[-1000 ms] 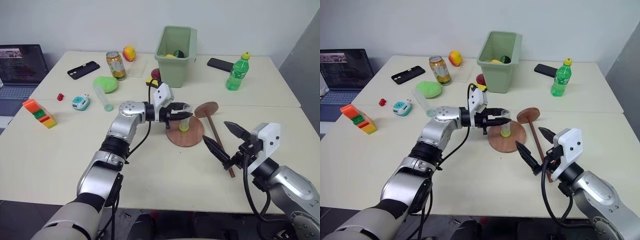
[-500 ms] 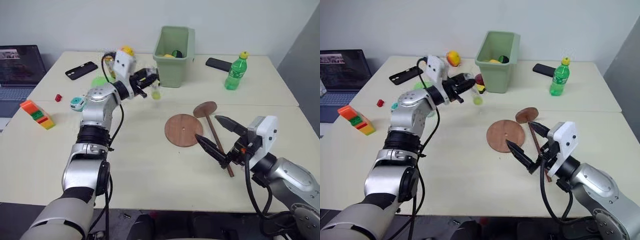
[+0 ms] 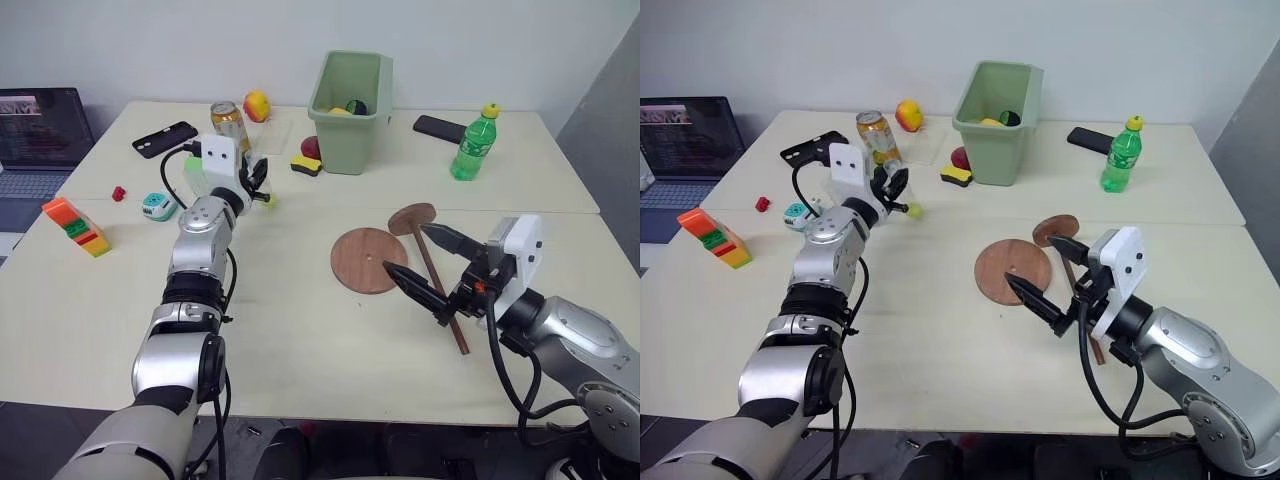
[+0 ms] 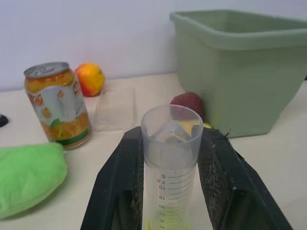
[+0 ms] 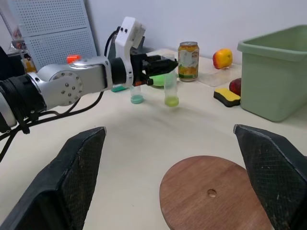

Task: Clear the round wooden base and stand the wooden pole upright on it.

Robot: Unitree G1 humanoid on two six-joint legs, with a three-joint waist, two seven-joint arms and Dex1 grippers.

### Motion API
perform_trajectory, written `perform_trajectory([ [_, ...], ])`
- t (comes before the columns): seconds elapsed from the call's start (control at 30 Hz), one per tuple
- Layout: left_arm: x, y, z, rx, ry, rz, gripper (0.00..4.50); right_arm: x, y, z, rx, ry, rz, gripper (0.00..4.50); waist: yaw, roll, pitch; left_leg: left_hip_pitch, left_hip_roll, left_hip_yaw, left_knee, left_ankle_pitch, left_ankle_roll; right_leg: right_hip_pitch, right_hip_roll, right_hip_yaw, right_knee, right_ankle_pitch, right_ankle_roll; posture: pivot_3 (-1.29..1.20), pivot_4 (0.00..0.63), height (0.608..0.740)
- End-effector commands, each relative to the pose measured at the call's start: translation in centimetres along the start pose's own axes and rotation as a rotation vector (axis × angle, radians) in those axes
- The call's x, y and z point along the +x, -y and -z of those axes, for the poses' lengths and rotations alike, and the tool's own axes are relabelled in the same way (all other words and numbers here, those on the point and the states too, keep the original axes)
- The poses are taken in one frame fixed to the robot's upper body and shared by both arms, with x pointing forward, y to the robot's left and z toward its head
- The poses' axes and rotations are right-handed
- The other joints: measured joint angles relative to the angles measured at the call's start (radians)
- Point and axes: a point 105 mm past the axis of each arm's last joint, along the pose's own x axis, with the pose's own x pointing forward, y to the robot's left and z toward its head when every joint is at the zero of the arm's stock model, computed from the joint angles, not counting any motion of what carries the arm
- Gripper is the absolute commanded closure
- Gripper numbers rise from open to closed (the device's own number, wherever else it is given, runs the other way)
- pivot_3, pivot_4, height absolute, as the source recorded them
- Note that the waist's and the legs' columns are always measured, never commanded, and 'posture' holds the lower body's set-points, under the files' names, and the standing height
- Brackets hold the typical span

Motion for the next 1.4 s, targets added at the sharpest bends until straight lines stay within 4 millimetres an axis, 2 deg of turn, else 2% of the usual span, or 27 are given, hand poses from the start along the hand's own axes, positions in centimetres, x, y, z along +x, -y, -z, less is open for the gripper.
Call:
perform_trajectory([
  [0.03,-0.1,-0.7,-0.3,0.021,0.002,-0.025,3.28,-0.1,-0.3,-0.7,-0.009,0.027,-0.009,0.00,-0.001,0.000,0.000,0.000,0.000,0.000,0.000,0.000,0.000,0.000,0.000,0.000,0.000,0.000,0.000,0.00,0.150,0.740],
  [0.17,-0.1,-1.0,0.3,0.014,-0.023,-0.039,3.28,-0.2,-0.2,-0.6,-0.005,0.025,-0.003,0.00,-0.001,0.000,0.000,0.000,0.000,0.000,0.000,0.000,0.000,0.000,0.000,0.000,0.000,0.000,0.000,0.00,0.150,0.740],
  [0.2,-0.1,-1.0,0.3,0.012,-0.023,-0.040,2.58,-0.2,-0.2,-0.6,-0.005,0.025,-0.002,0.00,-0.002,0.000,0.000,0.000,0.000,0.000,0.000,0.000,0.000,0.000,0.000,0.000,0.000,0.000,0.000,0.00,0.150,0.740],
  [0.27,-0.1,-1.0,0.2,0.006,-0.016,-0.038,2.36,-0.2,-0.2,-0.6,-0.002,0.027,0.001,0.00,-0.002,0.000,0.000,0.000,0.000,0.000,0.000,0.000,0.000,0.000,0.000,0.000,0.000,0.000,0.000,0.00,0.150,0.740],
  [0.47,-0.3,-0.7,-1.1,0.015,0.025,0.000,1.02,-0.3,-0.3,-0.4,0.006,0.028,0.005,0.00,-0.003,0.000,0.000,0.000,0.000,0.000,0.000,0.000,0.000,0.000,0.000,0.000,0.000,0.000,0.000,0.00,0.150,0.740],
  [0.67,-1.9,-0.9,-2.2,0.016,0.035,0.016,0.02,-0.1,-0.1,-0.4,0.010,0.033,0.009,0.00,-0.006,0.000,0.000,0.000,0.001,0.000,0.000,0.000,0.000,0.000,0.000,0.000,0.000,0.000,0.000,0.00,0.150,0.740],
  [0.93,-6.9,-0.6,-4.1,0.050,-0.018,0.084,0.02,0.0,1.0,-0.7,0.015,0.036,0.018,0.00,-0.004,0.000,0.000,0.000,0.001,-0.001,0.000,0.000,0.000,0.000,0.000,0.001,0.000,0.000,0.000,0.00,0.150,0.740],
  [1.0,-8.5,-0.1,-4.4,0.104,-0.067,0.205,0.02,0.1,2.1,0.1,-0.051,-0.051,0.038,0.00,-0.005,0.000,0.000,0.000,0.001,-0.001,0.000,0.000,0.000,0.000,0.000,0.001,0.000,0.000,0.000,0.00,0.150,0.740],
  [1.1,-11.1,2.2,-5.0,0.140,-0.103,0.475,0.02,0.1,5.1,1.4,-0.171,-0.198,0.106,0.00,-0.003,0.000,0.000,0.001,0.001,0.000,0.000,0.000,0.000,0.000,0.000,0.001,0.000,0.000,0.000,0.00,0.150,0.740],
  [1.2,-12.9,3.8,-5.0,0.141,-0.117,0.657,0.02,0.4,7.9,2.3,-0.147,-0.317,0.150,0.00,-0.002,0.001,0.000,0.002,0.001,0.001,-0.001,0.000,0.000,0.000,0.000,0.002,-0.001,0.000,0.000,0.00,0.150,0.740],
  [1.4,-16.0,9.3,-5.1,0.171,-0.083,1.033,0.02,2.7,11.2,3.4,0.171,-0.499,0.150,0.00,0.000,0.001,0.000,0.000,0.001,0.001,-0.002,0.000,0.000,0.000,0.000,0.001,-0.001,0.000,0.000,0.00,0.150,0.740],
])
